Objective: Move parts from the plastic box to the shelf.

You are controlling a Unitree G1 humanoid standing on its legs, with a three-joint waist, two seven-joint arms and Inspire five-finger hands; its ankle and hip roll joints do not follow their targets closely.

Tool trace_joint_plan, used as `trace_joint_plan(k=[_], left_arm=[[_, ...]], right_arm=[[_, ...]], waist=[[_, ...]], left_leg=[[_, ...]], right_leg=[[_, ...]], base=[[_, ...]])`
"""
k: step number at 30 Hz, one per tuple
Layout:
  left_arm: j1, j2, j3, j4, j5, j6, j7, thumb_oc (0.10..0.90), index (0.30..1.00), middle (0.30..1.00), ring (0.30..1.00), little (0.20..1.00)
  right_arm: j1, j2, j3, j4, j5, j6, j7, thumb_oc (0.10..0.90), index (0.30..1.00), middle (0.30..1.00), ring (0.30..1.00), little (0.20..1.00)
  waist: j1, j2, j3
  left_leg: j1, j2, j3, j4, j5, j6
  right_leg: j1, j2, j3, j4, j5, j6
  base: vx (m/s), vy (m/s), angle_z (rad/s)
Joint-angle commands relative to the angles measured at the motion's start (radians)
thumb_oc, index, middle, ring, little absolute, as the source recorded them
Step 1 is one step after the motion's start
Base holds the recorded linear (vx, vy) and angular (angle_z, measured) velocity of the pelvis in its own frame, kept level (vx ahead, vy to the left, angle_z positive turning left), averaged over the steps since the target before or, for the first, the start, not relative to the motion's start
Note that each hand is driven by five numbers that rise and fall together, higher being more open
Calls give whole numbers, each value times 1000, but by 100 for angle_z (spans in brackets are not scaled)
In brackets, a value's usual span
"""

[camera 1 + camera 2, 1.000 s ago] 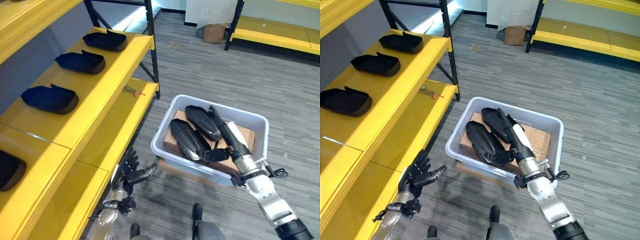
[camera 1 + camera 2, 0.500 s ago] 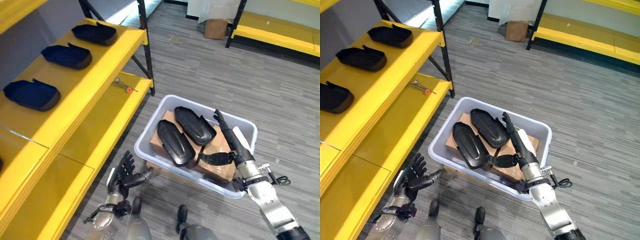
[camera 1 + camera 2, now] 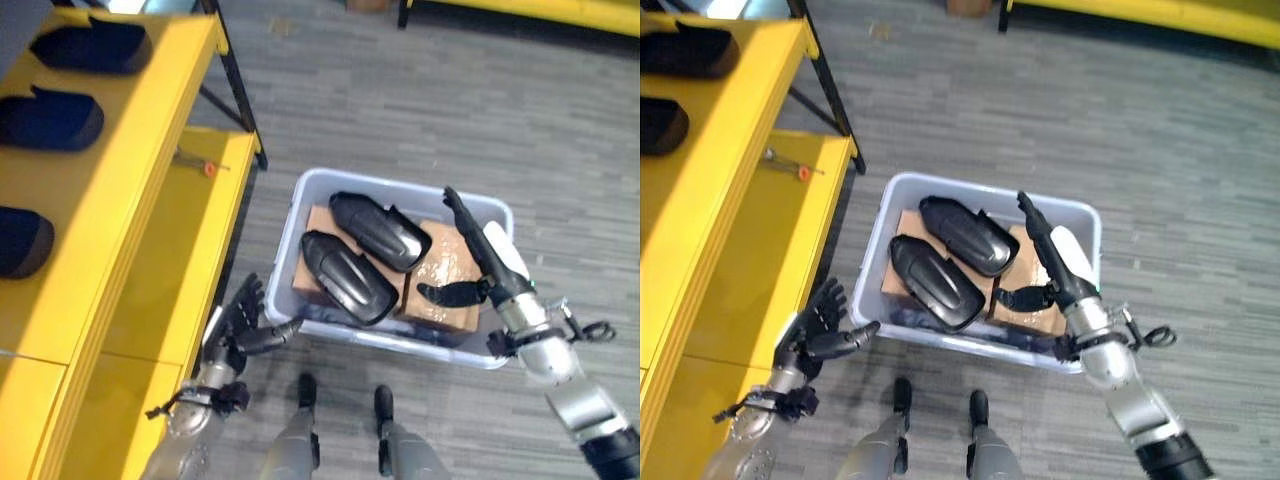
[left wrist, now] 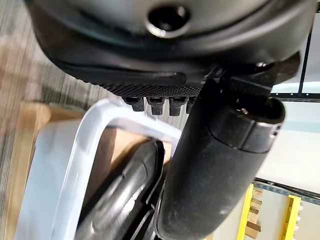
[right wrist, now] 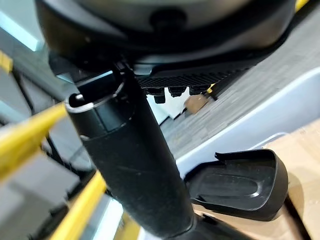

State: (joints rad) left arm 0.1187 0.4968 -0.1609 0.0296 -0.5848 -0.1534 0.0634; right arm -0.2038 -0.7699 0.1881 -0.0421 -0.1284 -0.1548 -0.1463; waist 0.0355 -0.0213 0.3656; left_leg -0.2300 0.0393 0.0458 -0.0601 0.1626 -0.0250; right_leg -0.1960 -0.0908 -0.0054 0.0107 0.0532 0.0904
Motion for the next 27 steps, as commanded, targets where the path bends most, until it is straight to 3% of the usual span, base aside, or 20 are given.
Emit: trace_joint_plan(k=[1, 4, 7, 9, 11, 22, 27], left_arm=[[13, 34, -1, -112, -14, -89, -18, 900, 1000, 1000, 1000, 1000], [-10, 42, -12, -115, -15, -90, -17, 900, 1000, 1000, 1000, 1000], [-18, 36, -18, -108, -14, -90, -14, 900, 1000, 1000, 1000, 1000], [-35, 34, -26, -98, -13, -91, -6, 900, 1000, 1000, 1000, 1000], [-73, 37, -41, -86, -2, -97, 10, 900, 1000, 1000, 1000, 1000], [-141, 16, -57, -65, 16, -105, 46, 900, 1000, 1000, 1000, 1000], [-159, 0, -53, -74, 22, -108, 72, 900, 1000, 1000, 1000, 1000]], right_arm=[[-195, -181, 14, 13, -87, -41, -64, 900, 1000, 1000, 1000, 1000], [-287, -304, 79, 82, -140, -20, -52, 900, 1000, 1000, 1000, 1000], [-334, -346, 117, 130, -155, -10, -50, 900, 1000, 1000, 1000, 1000], [-409, -394, 189, 188, -192, -3, -45, 900, 1000, 1000, 1000, 1000], [-558, -456, 330, 306, -259, 19, -41, 900, 1000, 1000, 1000, 1000], [-892, -497, 690, 420, -459, 46, -17, 900, 1000, 1000, 1000, 1000], [-962, -478, 721, 395, -543, 70, -53, 900, 1000, 1000, 1000, 1000]], waist=[[4, -43, -32], [8, -40, -9], [7, -32, 6], [10, -29, 19], [20, -24, 52], [40, -8, 99], [44, 0, 110]], left_leg=[[-29, 77, -26, 92, -74, -28], [-61, 78, -28, 101, -65, -33], [-71, 81, -29, 97, -58, -38], [-80, 86, -28, 92, -49, -44], [-97, 93, -27, 81, -29, -55], [-132, 121, -44, 24, 26, -82], [-139, 130, -54, -8, 47, -91]], right_leg=[[-59, -79, -42, 52, 37, 38], [-95, -77, -42, 67, 42, 36], [-113, -75, -44, 76, 43, 35], [-131, -70, -42, 84, 44, 34], [-165, -58, -47, 102, 44, 32], [-241, -28, -73, 145, 29, 23], [-264, -15, -88, 155, 24, 20]], base=[[-126, 10, -10], [-72, -22, -2], [-31, -26, -2], [-54, -75, -2], [-71, -112, -4], [-23, -83, 3], [-4, -75, 9]])
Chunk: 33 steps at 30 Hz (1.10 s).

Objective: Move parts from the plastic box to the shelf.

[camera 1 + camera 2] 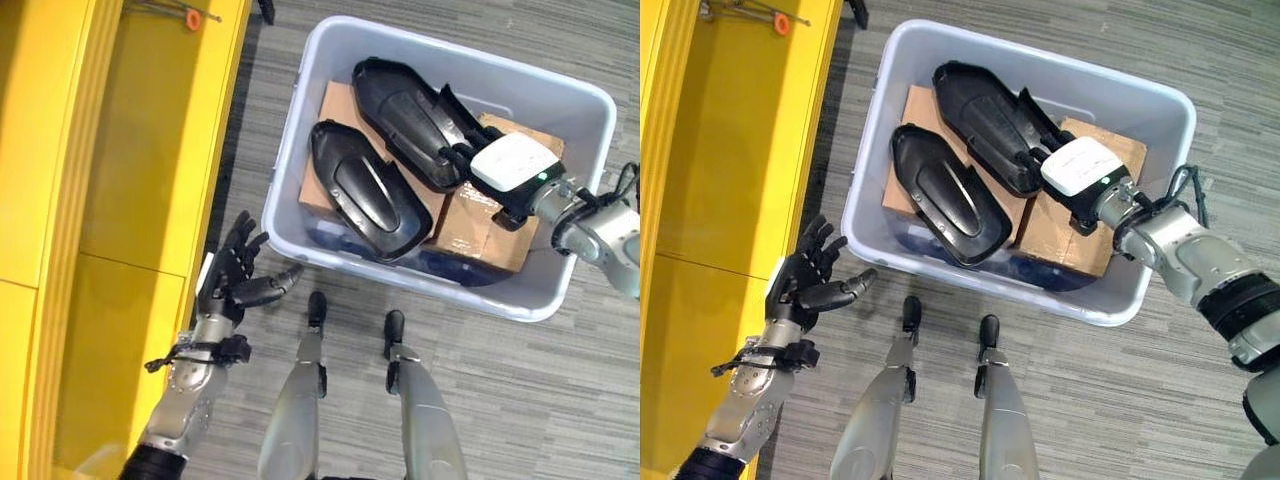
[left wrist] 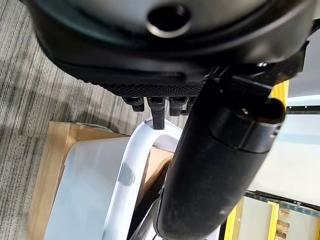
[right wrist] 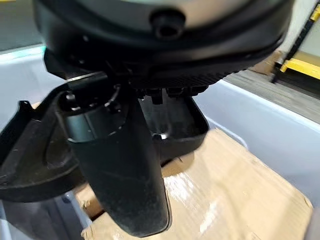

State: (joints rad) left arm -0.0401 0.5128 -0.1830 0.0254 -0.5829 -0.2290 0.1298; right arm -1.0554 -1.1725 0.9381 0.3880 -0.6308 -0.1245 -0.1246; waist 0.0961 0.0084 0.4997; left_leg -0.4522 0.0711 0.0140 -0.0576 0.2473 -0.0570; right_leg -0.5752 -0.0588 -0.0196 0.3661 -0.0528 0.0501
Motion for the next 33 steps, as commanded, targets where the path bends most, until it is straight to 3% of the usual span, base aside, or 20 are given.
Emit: trace_joint_plan(k=[1, 14, 33], left_arm=[[-7, -19, -32, -69, 21, -34, 12, 900, 1000, 1000, 1000, 1000], [-31, -27, -33, -69, 22, -54, 48, 900, 1000, 1000, 1000, 1000], [-48, -40, -39, -85, 22, -68, 85, 900, 1000, 1000, 1000, 1000]], right_arm=[[-115, -69, -37, -36, -51, 45, -84, 900, 1000, 1000, 1000, 1000], [-235, -48, 29, 114, -35, 88, -133, 900, 1000, 1000, 1000, 1000], [-280, 28, 63, 244, -7, 116, -161, 900, 1000, 1000, 1000, 1000]], waist=[[-13, -30, -21], [8, 3, 14], [27, 15, 20]], left_leg=[[79, 99, -27, -15, -35, -61], [10, 92, -65, -26, -17, -70], [-100, 90, -107, -30, -1, -77]], right_leg=[[111, -47, -80, -200, 131, 60], [29, -58, -110, -152, 119, 53], [-97, -60, -135, -111, 114, 48]], base=[[0, -49, 10], [5, -22, 8], [11, -9, 4]])
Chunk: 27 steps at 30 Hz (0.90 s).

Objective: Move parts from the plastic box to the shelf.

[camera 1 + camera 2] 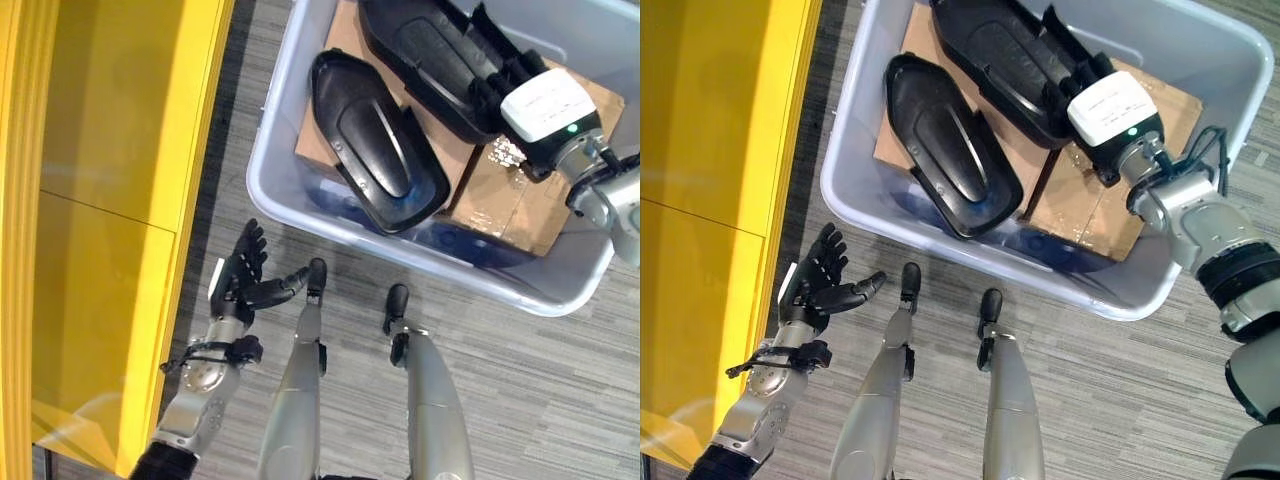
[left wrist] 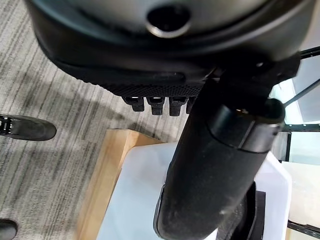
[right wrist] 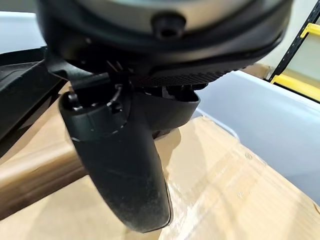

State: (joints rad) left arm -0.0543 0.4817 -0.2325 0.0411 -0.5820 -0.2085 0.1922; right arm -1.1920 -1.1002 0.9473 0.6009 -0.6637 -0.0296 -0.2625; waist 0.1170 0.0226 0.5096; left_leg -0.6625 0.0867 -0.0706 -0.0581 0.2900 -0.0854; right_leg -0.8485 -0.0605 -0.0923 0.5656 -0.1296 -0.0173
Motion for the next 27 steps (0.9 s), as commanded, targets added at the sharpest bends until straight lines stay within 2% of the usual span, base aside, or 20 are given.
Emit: trace_joint_plan(k=[1, 9, 10, 11, 18, 27], left_arm=[[-36, -10, 10, -102, 23, -90, 26, 900, 1000, 1000, 1000, 1000], [-46, -10, 9, -100, 28, -96, 39, 900, 1000, 1000, 1000, 1000], [-48, -11, 7, -100, 28, -96, 40, 900, 1000, 1000, 1000, 1000], [-48, -13, 7, -99, 28, -97, 40, 900, 1000, 1000, 1000, 1000], [-52, -15, 5, -101, 29, -99, 47, 900, 1000, 1000, 1000, 1000], [-56, -18, -4, -93, 27, -94, 48, 900, 1000, 1000, 1000, 1000]], right_arm=[[-141, -39, 52, 32, 25, 22, -24, 900, 1000, 1000, 1000, 1000], [-141, -20, 67, 29, -7, 32, -24, 900, 1000, 1000, 1000, 1000], [-138, -14, 69, 40, -8, 33, -21, 584, 558, 558, 558, 558], [-131, -9, 70, 50, -7, 32, -16, 400, 300, 300, 300, 300], [-79, 9, 77, 67, -2, 25, 10, 400, 300, 300, 300, 300], [-10, 8, 45, 50, -7, 23, 15, 400, 300, 300, 300, 300]], waist=[[7, 1, 10], [12, 0, 10], [14, -1, 10], [15, 0, 10], [18, 1, 10], [14, -11, 10]], left_leg=[[105, 74, -25, -29, -43, -48], [69, 71, -37, -29, -38, -50], [64, 71, -39, -29, -37, -50], [61, 69, -40, -29, -37, -50], [56, 63, -46, -29, -38, -47], [99, 56, -47, -29, -43, -48]], right_leg=[[171, -59, -64, -308, 191, 115], [141, -62, -73, -301, 189, 113], [136, -64, -76, -299, 189, 113], [132, -66, -77, -297, 188, 114], [128, -70, -80, -292, 187, 113], [187, -73, -82, -322, 197, 113]], base=[[0, 0, 0], [4, 0, 3], [0, 0, 0], [0, 0, 0], [1, 1, 0], [-15, 18, 4]])
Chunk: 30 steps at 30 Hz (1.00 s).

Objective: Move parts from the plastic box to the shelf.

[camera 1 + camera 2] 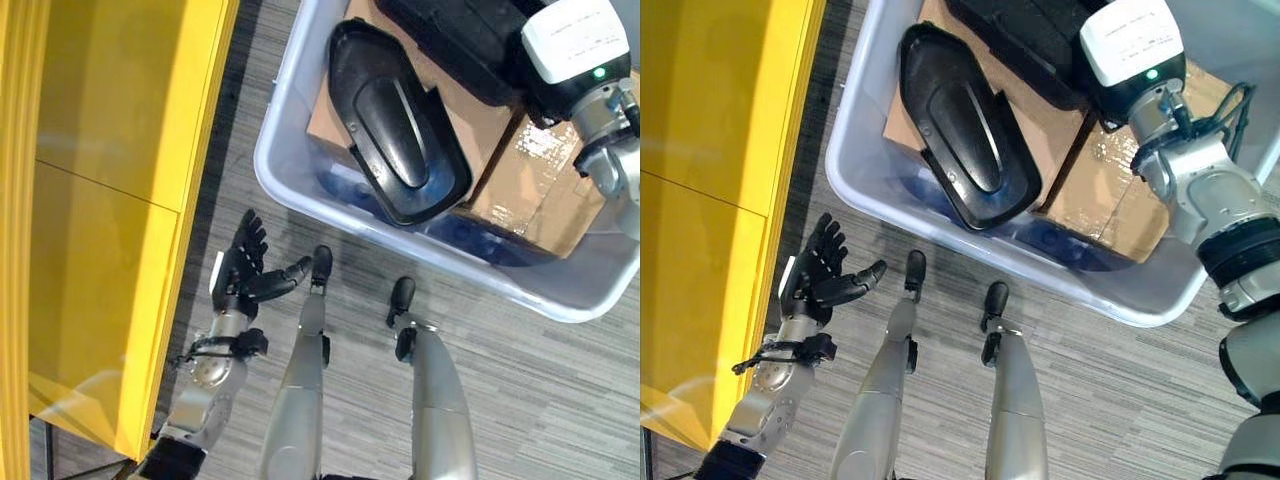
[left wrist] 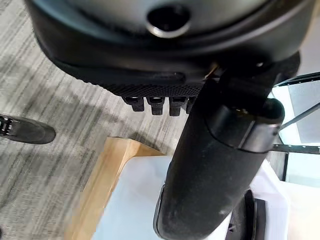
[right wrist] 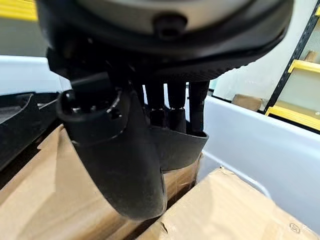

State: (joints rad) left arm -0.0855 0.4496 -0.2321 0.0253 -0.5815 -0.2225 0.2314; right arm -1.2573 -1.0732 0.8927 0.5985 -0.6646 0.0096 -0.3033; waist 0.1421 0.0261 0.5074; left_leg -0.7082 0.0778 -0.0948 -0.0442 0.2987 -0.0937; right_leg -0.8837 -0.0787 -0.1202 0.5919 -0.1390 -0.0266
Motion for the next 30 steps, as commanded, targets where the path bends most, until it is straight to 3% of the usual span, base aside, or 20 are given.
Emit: trace_joint_plan(k=[1, 7, 16, 23, 30], left_arm=[[-24, 12, -7, -74, 29, -80, 10, 900, 1000, 1000, 1000, 1000], [-35, 10, -12, -66, 33, -79, 8, 900, 1000, 1000, 1000, 1000], [-35, 9, -5, -42, 45, -64, -2, 900, 1000, 1000, 1000, 1000], [3, 19, 14, -28, 50, -44, -28, 900, 1000, 1000, 1000, 1000], [54, 32, 40, -27, 55, -26, -64, 900, 1000, 1000, 1000, 1000]], right_arm=[[71, -19, 86, 55, -3, -15, 52, 400, 300, 300, 300, 300], [142, -26, 12, 45, 6, -8, 28, 400, 300, 300, 300, 300], [255, -37, -106, -32, -1, -7, 9, 400, 300, 300, 300, 300], [413, -58, -253, -173, -12, -17, 0, 400, 300, 300, 300, 300], [539, -67, -383, -306, -28, -33, 0, 400, 300, 300, 300, 300]], waist=[[-11, -15, 13], [-13, -13, 13], [-21, -37, 11], [-37, -64, -77], [-46, -74, -155]], left_leg=[[156, 64, -23, -43, -58, -41], [179, 57, -27, -43, -50, -49], [283, 58, -27, -43, -59, -51], [371, 64, -24, -43, -77, -53], [446, 70, -14, -43, -101, -51]], right_leg=[[237, -57, -58, -351, 202, 124], [290, -60, -70, -386, 218, 126], [431, -56, -83, -437, 231, 131], [559, -51, -95, -517, 243, 139], [653, -51, -96, -570, 246, 145]], base=[[-60, 32, 4], [-29, 11, 5], [-11, 3, 2], [16, 7, -1], [58, 26, -3]])
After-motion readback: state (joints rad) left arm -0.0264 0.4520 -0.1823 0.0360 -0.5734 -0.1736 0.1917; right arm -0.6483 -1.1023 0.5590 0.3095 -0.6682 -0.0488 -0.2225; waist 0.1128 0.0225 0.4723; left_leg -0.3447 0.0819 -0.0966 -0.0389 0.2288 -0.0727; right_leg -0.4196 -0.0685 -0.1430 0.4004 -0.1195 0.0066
